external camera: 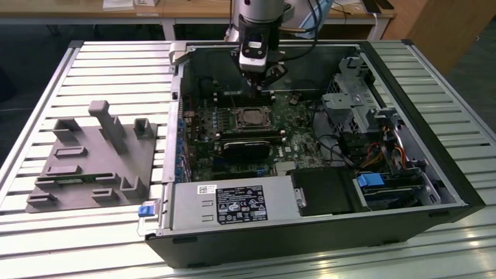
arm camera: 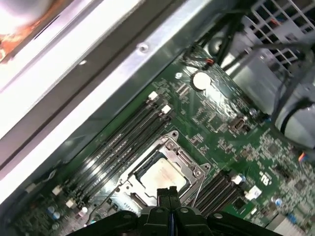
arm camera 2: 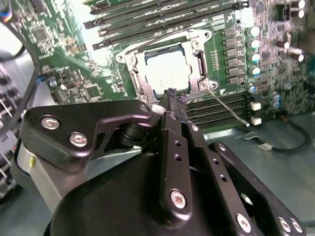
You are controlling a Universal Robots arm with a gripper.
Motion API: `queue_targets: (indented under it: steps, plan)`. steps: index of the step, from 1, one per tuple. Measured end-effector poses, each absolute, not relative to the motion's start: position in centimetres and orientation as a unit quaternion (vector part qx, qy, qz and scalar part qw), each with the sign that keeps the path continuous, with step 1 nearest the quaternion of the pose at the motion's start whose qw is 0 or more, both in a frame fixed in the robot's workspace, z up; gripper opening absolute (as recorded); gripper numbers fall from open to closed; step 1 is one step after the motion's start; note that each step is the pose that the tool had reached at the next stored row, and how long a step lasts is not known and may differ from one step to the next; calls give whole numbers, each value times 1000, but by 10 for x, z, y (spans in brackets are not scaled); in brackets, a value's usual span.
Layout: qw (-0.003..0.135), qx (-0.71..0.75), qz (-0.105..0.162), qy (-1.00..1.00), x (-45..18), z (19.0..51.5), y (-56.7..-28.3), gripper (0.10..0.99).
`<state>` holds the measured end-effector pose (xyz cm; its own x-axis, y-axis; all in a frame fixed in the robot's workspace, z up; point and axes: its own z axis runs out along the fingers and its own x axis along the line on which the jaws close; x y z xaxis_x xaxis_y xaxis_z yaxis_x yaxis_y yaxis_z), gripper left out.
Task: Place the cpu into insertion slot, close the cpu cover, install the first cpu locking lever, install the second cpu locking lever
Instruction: 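Install the first cpu locking lever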
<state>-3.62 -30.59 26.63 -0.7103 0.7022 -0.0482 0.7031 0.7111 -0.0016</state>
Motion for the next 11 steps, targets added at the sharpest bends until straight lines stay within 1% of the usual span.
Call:
queue_targets:
  steps: [11]
  plan:
    - [23,286,-8,958,-36,266,-306,106]
